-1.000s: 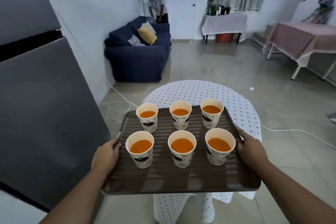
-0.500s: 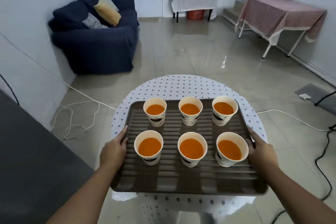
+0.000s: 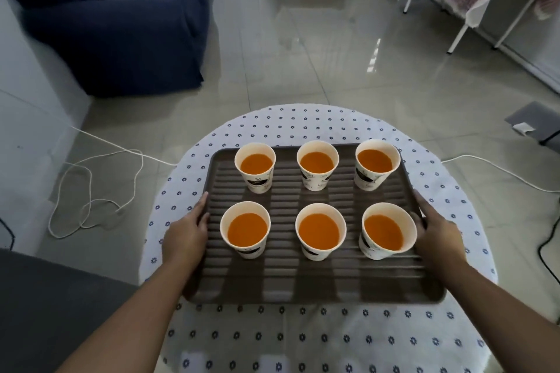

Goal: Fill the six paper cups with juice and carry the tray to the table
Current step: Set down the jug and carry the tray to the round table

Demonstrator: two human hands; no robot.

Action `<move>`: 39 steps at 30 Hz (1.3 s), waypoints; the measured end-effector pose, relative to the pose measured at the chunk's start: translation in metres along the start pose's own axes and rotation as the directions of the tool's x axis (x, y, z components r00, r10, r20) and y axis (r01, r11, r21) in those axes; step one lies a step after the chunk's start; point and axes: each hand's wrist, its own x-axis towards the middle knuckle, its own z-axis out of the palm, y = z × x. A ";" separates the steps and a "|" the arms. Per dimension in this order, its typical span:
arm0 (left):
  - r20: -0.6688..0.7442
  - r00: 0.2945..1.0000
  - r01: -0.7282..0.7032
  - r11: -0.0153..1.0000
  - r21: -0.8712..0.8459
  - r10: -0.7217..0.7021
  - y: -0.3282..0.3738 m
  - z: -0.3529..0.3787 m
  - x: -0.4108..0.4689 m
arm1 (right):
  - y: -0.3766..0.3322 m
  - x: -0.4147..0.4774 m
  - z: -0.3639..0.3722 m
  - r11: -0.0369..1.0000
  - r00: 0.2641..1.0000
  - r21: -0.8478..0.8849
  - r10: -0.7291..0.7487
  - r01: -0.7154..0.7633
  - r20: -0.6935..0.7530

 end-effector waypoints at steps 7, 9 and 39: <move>-0.042 0.999 -0.004 0.997 0.076 0.007 0.010 0.020 0.034 | 0.002 0.043 0.018 1.000 1.000 0.015 -0.006 0.006 -0.001; -0.051 0.999 -0.006 0.995 0.097 0.011 0.011 0.023 0.038 | 0.003 0.048 0.021 1.000 1.000 0.013 -0.006 0.006 0.007; -0.037 0.946 -0.309 0.933 0.185 0.321 0.006 0.027 -0.151 | 0.020 -0.125 0.011 0.966 0.956 0.006 -0.255 0.258 -0.144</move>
